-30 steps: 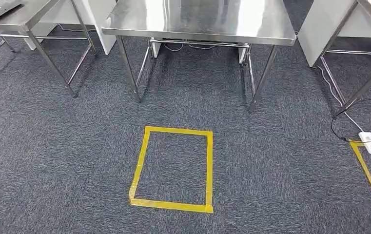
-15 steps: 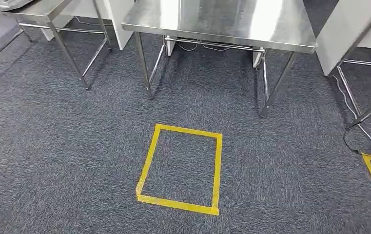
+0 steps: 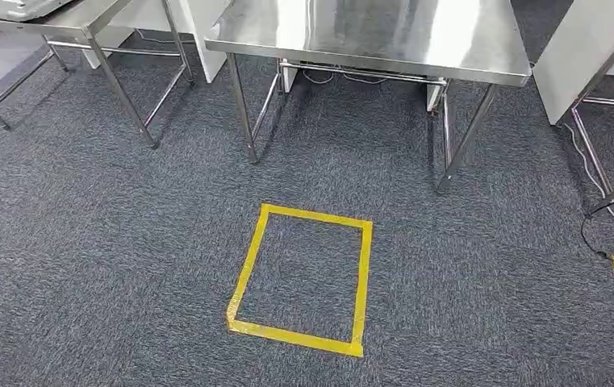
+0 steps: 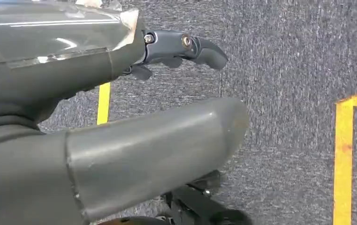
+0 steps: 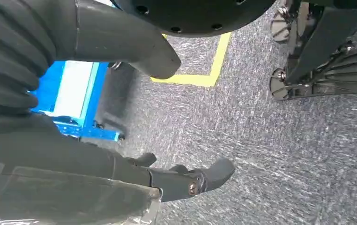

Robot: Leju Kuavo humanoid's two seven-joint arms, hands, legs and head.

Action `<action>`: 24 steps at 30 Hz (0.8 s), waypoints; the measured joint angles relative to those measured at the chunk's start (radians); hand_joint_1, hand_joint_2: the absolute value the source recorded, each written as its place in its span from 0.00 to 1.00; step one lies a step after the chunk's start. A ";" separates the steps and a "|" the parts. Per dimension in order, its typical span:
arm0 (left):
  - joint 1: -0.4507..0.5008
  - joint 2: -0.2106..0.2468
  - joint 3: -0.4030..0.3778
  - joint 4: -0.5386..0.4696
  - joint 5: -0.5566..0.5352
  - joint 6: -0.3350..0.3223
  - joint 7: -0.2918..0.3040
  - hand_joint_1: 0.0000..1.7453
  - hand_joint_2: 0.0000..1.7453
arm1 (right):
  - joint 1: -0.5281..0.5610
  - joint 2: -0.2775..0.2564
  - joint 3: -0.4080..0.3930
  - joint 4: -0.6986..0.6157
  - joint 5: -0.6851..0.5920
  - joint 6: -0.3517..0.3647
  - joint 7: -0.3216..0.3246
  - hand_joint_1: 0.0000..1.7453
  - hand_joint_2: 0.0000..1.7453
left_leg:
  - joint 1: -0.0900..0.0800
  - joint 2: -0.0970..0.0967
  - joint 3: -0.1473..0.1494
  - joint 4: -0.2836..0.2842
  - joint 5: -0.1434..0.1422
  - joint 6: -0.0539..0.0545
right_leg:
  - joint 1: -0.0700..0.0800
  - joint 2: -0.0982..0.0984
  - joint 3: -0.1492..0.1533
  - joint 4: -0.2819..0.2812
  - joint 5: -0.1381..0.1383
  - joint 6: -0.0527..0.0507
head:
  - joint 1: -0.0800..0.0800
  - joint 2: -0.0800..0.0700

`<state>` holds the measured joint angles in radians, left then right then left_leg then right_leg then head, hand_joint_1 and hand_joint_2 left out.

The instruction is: Take the parts from the cabinet and place them on the table.

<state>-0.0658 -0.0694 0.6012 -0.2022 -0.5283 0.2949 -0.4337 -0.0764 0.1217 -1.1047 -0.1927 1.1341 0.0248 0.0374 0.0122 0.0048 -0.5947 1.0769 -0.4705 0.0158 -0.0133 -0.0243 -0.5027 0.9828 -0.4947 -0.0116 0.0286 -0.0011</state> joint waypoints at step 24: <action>0.020 -0.009 0.044 0.001 0.007 0.061 -0.005 0.00 0.00 | 0.008 -0.010 0.011 0.000 0.023 0.038 0.010 0.00 1.00 | 0.002 -0.017 -0.035 0.069 -0.083 -0.010 | -0.012 0.017 -0.008 0.006 0.001 0.007 | 0.001 0.000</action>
<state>-0.0459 -0.0786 0.6451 -0.2014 -0.5215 0.3563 -0.4387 -0.0688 0.1114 -1.0937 -0.1930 1.1574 0.0629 0.0469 0.0138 -0.0118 -0.6300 1.1461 -0.5538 0.0057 -0.0251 -0.0071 -0.5107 0.9889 -0.4940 -0.0051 0.0294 -0.0011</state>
